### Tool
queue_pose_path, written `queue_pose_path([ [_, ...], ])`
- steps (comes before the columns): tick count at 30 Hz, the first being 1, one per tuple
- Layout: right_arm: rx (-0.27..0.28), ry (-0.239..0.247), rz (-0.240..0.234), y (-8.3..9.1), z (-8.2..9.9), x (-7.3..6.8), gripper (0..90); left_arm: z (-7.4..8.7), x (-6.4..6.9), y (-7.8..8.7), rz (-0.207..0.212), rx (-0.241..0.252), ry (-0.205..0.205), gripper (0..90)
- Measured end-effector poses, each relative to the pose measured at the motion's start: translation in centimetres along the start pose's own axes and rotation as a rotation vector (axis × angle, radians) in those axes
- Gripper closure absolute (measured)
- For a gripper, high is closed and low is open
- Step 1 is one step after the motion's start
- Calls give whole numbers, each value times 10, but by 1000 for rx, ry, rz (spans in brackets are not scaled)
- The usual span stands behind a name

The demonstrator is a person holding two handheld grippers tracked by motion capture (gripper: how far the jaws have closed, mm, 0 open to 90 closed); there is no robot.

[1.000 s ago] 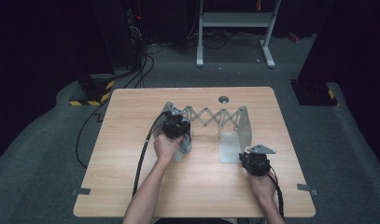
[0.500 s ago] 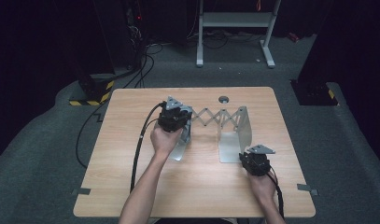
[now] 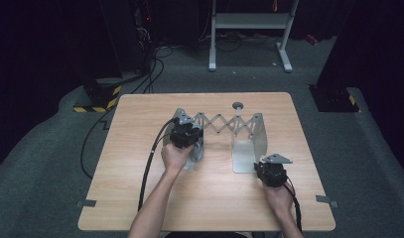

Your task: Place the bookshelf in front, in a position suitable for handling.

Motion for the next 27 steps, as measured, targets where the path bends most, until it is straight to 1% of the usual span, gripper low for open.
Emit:
queue_pose_path([
  [5, 0, 1, -1, 0, 0, 0, 791, 15, -4, -17, 6, -45, 31, 808],
  [7, 0, 0, 0, 0, 0, 0, 791, 19, -5, -20, 11, -50, 42, 808],
  [9, 0, 1, 0, 0, 0, 0, 791, 19, -5, -18, 14, -42, 46, 808],
  [12, 0, 1, 0, 0, 0, 0, 791, 14, -3, -10, 23, -9, 45, 808],
  [16, 0, 1, 0, 0, 0, 0, 791, -2, 2, 9, 23, 48, 20, 808],
  [18, 0, 1, 0, 0, 0, 0, 790, -10, 4, 20, 26, 85, 10, 808],
  [21, 0, 2, 0, 0, 0, 0, 791, -18, 6, 31, 29, 108, 1, 808],
  [23, 0, 2, 0, 0, 0, 0, 790, -21, 8, 38, 43, 135, -1, 807],
  [24, 0, 2, 0, 0, 0, 0, 791, -22, 9, 40, 48, 139, -1, 807],
  [27, 1, 3, 0, 0, 0, -1, 790, -22, 13, 43, 34, 135, -21, 807],
])
Point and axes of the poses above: each handheld gripper's, and its own axes: y roughly backward along the jaws, z roughly out of its underside, x roughly to its right, the point moved 4 cm from there along -y, roughly forward along the jaws, and after that the axes turned 5 degrees about -x, right-handed, at the moved point
